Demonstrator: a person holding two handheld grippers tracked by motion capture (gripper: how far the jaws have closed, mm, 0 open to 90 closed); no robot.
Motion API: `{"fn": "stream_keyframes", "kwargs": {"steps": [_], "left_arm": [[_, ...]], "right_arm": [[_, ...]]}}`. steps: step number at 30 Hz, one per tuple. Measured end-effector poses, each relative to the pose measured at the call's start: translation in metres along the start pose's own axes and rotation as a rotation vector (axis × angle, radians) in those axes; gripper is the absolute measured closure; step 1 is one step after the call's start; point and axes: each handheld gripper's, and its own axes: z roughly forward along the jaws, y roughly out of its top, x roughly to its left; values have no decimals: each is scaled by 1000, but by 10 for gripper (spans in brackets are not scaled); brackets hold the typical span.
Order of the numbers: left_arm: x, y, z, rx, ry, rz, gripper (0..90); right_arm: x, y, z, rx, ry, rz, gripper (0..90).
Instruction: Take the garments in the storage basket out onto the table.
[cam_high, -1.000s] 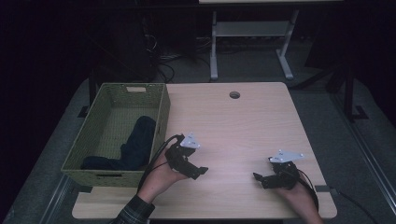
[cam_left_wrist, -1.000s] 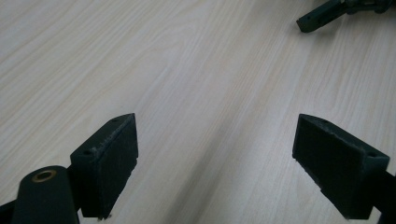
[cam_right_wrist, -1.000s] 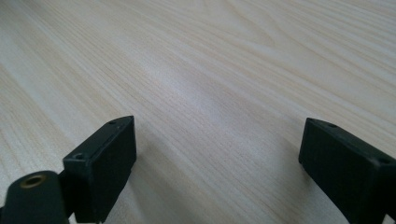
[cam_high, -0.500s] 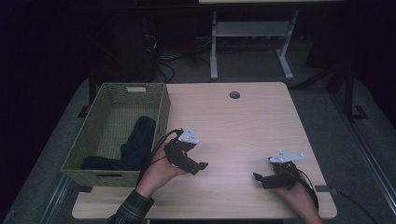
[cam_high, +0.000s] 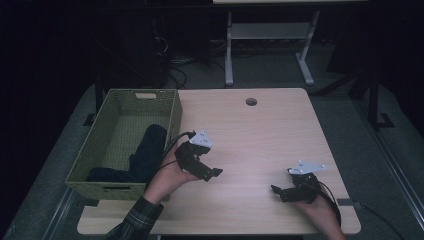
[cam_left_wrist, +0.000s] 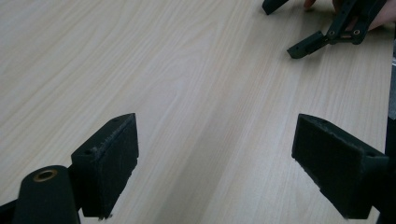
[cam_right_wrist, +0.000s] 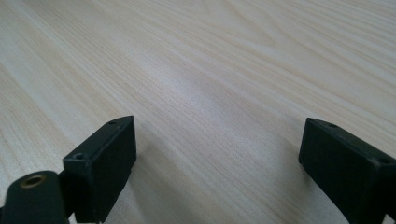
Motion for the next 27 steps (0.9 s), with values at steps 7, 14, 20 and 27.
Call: {"fn": "stream_keyframes", "kwargs": {"steps": [7, 14, 20, 27], "left_arm": [[5, 2, -9, -3, 7, -26, 145], [8, 6, -18, -2, 18, -32, 145], [13, 7, -29, 0, 31, -42, 146], [18, 4, -40, -3, 56, -57, 150]], "right_arm": [[0, 0, 0, 1, 0, -1, 108], [0, 0, 0, 1, 0, 0, 108], [0, 0, 0, 1, 0, 0, 108], [0, 0, 0, 2, 0, 0, 107]]}}
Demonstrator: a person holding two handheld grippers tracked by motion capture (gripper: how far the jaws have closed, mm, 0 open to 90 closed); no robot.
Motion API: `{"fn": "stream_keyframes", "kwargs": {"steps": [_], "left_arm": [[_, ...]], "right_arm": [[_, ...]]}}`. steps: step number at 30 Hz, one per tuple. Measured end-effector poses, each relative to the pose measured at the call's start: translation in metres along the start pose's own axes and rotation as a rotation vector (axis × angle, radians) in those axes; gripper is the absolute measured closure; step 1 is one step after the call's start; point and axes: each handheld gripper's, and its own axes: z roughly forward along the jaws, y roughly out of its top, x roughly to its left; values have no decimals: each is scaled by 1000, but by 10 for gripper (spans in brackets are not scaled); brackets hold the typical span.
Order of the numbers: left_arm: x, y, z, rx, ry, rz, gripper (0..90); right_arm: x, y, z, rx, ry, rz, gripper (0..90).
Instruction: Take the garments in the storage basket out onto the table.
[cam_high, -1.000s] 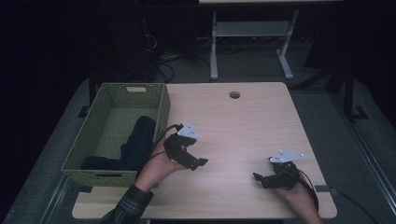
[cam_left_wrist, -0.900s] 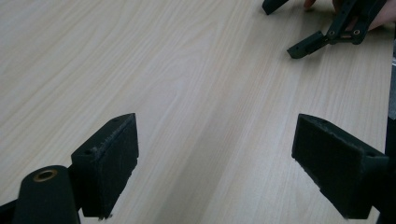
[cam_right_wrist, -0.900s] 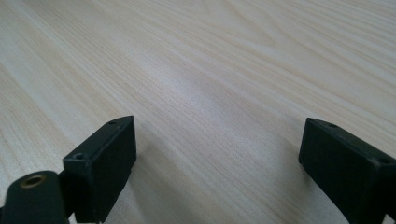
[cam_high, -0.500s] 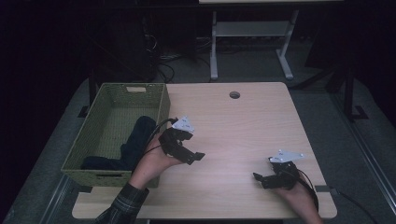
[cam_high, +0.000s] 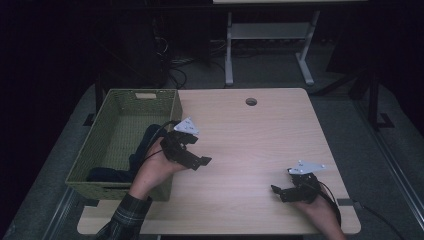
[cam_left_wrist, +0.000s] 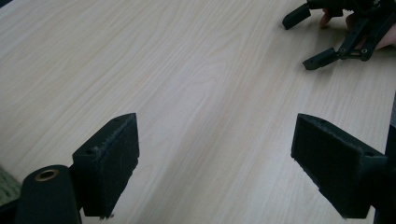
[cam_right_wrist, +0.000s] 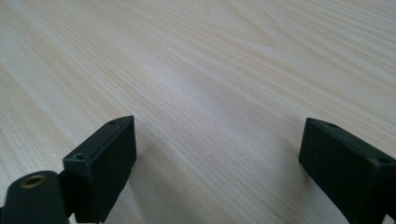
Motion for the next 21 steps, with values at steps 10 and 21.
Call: {"fn": "stream_keyframes", "kwargs": {"steps": [10, 21], "left_arm": [[9, -6, -11, -5, 45, -22, 156], [18, -15, -24, -11, 77, -56, 180]], "right_arm": [[0, 0, 0, 0, 0, 0, 108], [0, 0, 0, 0, 0, 0, 108]]}}
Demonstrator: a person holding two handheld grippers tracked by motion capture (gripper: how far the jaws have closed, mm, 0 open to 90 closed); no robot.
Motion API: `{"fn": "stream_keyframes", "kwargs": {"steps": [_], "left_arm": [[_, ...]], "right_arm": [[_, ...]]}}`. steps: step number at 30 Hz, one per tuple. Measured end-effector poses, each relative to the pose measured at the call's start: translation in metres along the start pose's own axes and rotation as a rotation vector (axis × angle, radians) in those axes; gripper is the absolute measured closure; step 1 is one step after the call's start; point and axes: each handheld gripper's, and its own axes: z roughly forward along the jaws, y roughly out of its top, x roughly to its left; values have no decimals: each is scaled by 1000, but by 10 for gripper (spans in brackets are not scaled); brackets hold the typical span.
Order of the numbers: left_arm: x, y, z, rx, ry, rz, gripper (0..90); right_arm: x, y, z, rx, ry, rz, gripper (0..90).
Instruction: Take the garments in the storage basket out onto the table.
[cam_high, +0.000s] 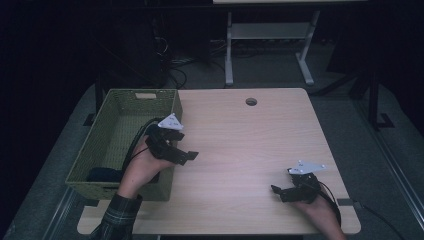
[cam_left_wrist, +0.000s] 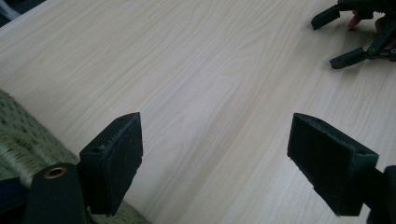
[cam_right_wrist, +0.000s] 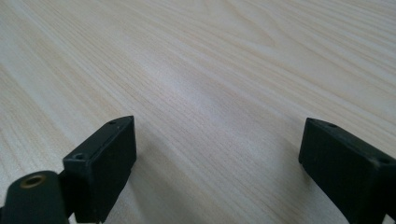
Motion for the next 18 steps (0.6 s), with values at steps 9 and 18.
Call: {"fn": "stream_keyframes", "kwargs": {"steps": [9, 18], "left_arm": [[7, -7, -11, 6, 25, -24, 180], [17, -16, -26, 5, 61, -50, 180]], "right_arm": [[0, 0, 0, 0, 0, 0, 108], [0, 0, 0, 0, 0, 0, 108]]}}
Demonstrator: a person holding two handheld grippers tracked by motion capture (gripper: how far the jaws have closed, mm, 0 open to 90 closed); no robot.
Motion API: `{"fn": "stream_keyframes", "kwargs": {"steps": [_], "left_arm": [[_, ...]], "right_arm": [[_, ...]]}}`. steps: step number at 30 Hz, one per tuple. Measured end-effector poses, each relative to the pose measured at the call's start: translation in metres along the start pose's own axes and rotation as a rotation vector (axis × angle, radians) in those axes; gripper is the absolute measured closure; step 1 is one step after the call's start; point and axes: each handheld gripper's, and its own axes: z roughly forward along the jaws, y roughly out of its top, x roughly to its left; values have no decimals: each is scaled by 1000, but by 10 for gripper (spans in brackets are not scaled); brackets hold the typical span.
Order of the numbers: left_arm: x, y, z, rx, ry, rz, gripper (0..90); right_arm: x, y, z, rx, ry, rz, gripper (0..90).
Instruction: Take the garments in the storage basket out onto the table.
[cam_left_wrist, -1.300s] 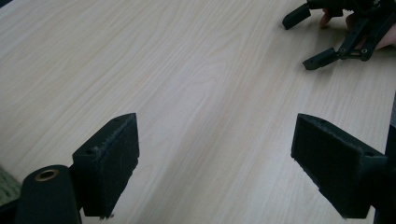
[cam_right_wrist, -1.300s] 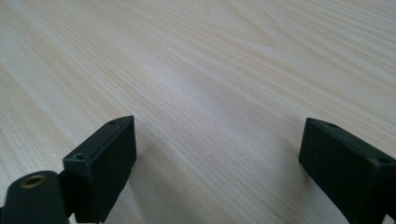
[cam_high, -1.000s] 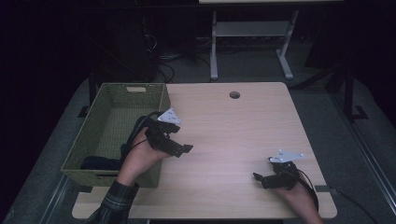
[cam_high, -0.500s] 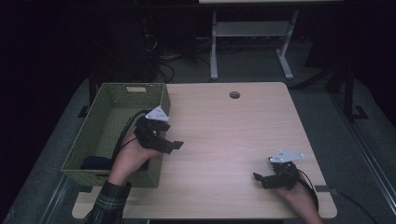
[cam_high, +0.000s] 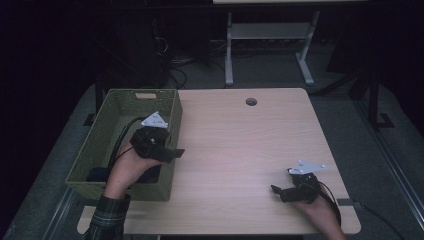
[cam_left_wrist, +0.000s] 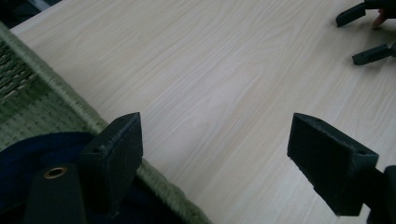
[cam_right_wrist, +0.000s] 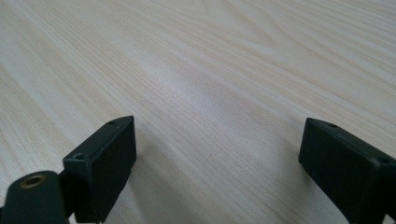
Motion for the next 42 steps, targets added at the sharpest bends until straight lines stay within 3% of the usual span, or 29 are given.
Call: {"fn": "stream_keyframes", "kwargs": {"steps": [24, 42], "left_arm": [[24, -29, -28, 0, 91, -69, 179], [39, -54, -28, 42, 126, -101, 164]], "right_arm": [[0, 0, 0, 0, 0, 0, 108], [0, 0, 0, 0, 0, 0, 108]]}}
